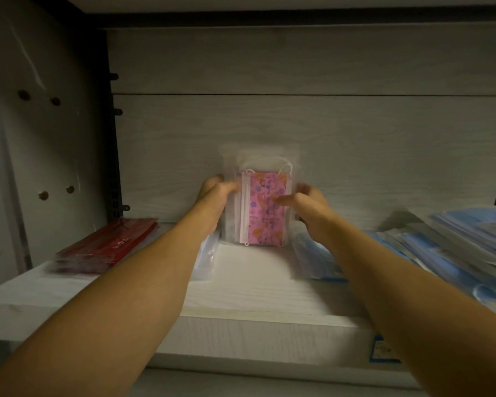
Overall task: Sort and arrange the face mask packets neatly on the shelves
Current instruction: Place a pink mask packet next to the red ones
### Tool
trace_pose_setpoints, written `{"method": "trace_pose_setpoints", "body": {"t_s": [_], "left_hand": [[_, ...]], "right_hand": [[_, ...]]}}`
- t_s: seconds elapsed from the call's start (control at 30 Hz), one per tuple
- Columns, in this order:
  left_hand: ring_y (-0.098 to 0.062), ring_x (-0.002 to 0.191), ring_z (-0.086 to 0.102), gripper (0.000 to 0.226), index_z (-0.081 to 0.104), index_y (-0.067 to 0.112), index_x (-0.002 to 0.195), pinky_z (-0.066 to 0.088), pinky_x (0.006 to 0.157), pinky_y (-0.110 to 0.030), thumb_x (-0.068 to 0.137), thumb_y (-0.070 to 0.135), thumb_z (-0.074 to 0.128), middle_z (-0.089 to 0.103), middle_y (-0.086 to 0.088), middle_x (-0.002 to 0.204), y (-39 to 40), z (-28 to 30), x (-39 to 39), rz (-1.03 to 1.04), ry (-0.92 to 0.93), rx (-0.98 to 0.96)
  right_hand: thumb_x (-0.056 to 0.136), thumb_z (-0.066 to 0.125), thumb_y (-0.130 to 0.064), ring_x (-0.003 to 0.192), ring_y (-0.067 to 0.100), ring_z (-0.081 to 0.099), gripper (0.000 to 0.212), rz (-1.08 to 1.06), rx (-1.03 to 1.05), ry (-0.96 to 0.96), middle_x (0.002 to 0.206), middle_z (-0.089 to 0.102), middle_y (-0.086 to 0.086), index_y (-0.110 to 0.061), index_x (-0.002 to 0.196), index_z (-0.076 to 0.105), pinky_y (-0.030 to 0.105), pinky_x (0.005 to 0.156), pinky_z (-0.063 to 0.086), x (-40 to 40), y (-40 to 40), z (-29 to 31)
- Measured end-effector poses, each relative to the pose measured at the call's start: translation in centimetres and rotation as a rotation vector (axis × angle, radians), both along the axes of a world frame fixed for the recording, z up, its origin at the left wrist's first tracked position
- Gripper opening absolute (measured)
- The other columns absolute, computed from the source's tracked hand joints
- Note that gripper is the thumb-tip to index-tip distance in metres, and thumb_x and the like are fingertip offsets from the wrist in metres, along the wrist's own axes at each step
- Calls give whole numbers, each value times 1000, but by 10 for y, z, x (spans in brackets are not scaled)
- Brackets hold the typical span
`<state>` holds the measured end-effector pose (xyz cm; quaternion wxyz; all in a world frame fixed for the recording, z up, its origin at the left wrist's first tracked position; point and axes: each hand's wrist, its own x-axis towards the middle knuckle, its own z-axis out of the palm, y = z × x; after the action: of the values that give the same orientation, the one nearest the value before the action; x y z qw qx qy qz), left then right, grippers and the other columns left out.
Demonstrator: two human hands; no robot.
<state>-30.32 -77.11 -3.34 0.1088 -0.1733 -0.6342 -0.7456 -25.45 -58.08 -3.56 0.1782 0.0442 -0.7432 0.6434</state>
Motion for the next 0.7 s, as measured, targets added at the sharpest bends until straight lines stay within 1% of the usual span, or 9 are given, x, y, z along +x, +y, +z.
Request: {"method": "trace_pose_setpoints", "body": {"t_s": [0.07, 0.13, 0.27, 0.33, 0.4, 0.47, 0.53, 0.6, 0.7], "left_hand": [[-28, 81, 71, 23, 73, 7, 94, 57, 76, -39, 72, 13, 67, 75, -7, 82, -1, -1, 2, 31, 16, -42], [-24, 77, 71, 10, 73, 10, 91, 57, 70, -32, 86, 4, 67, 75, -5, 81, 0, -2, 2, 52, 36, -65], [-15, 69, 70, 18, 72, 14, 90, 54, 60, -24, 89, -2, 64, 74, 1, 75, 1, 0, 2, 67, 76, -55], [-19, 74, 72, 18, 73, 14, 94, 56, 68, -29, 86, 0, 65, 75, -2, 79, 1, 1, 4, 48, 82, -34], [-27, 85, 72, 24, 72, 12, 98, 59, 78, -39, 75, 8, 65, 76, -7, 88, 1, 2, 5, 26, 79, -15], [-31, 87, 71, 33, 71, 13, 98, 57, 82, -45, 66, 13, 62, 76, -9, 90, 0, 1, 3, 9, 60, 9], [-32, 90, 72, 38, 71, 13, 101, 57, 87, -49, 64, 14, 60, 75, -12, 94, 1, 1, 2, -6, 42, 0], [-33, 99, 71, 46, 68, 10, 113, 55, 93, -50, 68, 15, 59, 74, -15, 104, 4, 0, 3, -19, 43, -43], [-32, 109, 68, 41, 64, 9, 126, 53, 100, -48, 85, 5, 60, 72, -15, 115, 7, -2, 6, -1, 45, -101]], "right_hand": [[85, 75, -4, 96, 26, 69, 25, 12, 23, 19, 104, 73, 9, -9, 108, 66, 30, 70, 53, 0, 0, -2], [86, 73, 1, 89, 20, 70, 24, 14, 23, 42, 98, 72, 5, -8, 108, 67, 24, 64, 55, 0, 0, -4], [88, 72, 1, 79, 12, 71, 24, 5, -17, 105, 97, 73, 5, -3, 111, 67, 21, 63, 59, -1, -4, -3], [89, 72, -1, 78, 10, 71, 25, -4, -32, 111, 97, 73, 4, -4, 113, 67, 23, 65, 61, -2, -5, -3], [89, 73, -7, 84, 12, 71, 30, 5, -22, 95, 102, 73, 4, -6, 118, 65, 26, 67, 60, -4, -5, -3], [89, 73, -12, 89, 14, 67, 32, 3, -9, 64, 103, 70, 3, -8, 119, 61, 25, 64, 50, -5, -4, -4], [91, 69, -10, 84, 14, 63, 27, -4, -26, 60, 95, 67, 1, -8, 116, 59, 24, 61, 43, -6, -3, -4], [94, 65, -7, 86, 16, 67, 27, 3, -12, 49, 100, 69, 3, -5, 120, 60, 22, 60, 50, -7, -3, -5], [97, 61, -5, 103, 26, 69, 34, 6, -16, 27, 119, 69, 13, -3, 130, 57, 38, 79, 60, -9, -6, -9]]}}
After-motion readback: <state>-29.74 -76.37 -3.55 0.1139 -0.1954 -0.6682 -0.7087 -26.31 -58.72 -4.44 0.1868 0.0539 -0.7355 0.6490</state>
